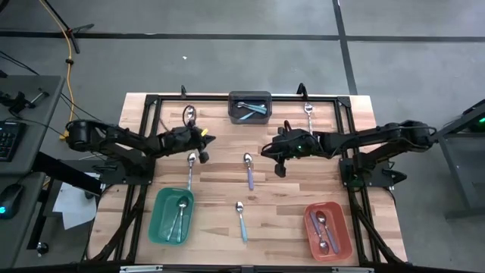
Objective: Sort silverware by color (type)
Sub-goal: Put the purple spoon into the orange bin
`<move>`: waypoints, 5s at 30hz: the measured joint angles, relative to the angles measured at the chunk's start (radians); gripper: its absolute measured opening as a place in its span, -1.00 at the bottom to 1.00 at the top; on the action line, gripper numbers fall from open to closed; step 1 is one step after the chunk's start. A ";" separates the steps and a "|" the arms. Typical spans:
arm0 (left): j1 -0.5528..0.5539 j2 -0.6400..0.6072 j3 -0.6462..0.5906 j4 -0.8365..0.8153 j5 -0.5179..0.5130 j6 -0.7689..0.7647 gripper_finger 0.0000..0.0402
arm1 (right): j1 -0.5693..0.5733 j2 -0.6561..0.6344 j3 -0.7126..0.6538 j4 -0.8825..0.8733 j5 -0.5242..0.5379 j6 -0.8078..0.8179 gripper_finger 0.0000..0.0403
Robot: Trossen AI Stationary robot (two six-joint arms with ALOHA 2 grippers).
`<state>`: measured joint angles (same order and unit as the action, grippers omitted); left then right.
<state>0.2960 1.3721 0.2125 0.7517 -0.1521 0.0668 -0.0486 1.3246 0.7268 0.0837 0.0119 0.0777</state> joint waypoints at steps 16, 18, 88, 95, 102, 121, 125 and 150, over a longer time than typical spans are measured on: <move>0.078 -0.067 0.208 -0.439 0.120 -0.055 -0.83 | 0.043 0.171 0.014 0.073 0.007 0.244 -0.79; 0.068 -0.067 0.208 -0.433 0.122 -0.048 -0.83 | 0.054 0.223 0.014 0.073 0.050 0.350 -0.69; 0.049 -0.063 0.174 -0.413 0.115 -0.014 -0.83 | 0.071 0.700 0.498 -0.376 0.287 0.812 -0.33; 0.049 -0.063 0.174 -0.414 0.115 -0.020 -0.83 | 0.071 0.700 0.499 -0.395 0.294 0.743 -0.59; 0.049 -0.063 0.174 -0.415 0.115 -0.021 -0.83 | 0.055 0.686 0.499 -0.404 0.246 0.625 -0.97; 0.048 -0.063 0.174 -0.417 0.115 -0.021 -0.83 | 0.187 0.327 0.497 -0.725 0.216 0.666 -1.00; 0.048 -0.063 0.174 -0.415 0.115 -0.021 -0.83 | 0.218 0.319 0.497 -0.722 0.261 0.708 -0.96; 0.004 -0.063 0.174 -0.426 0.115 -0.030 -0.83 | 0.086 0.681 0.497 -0.418 0.274 0.750 -0.36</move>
<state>0.2996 1.3094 0.3870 0.3257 -0.0376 0.0368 0.0377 2.0055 1.2236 -0.3338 0.2861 0.8275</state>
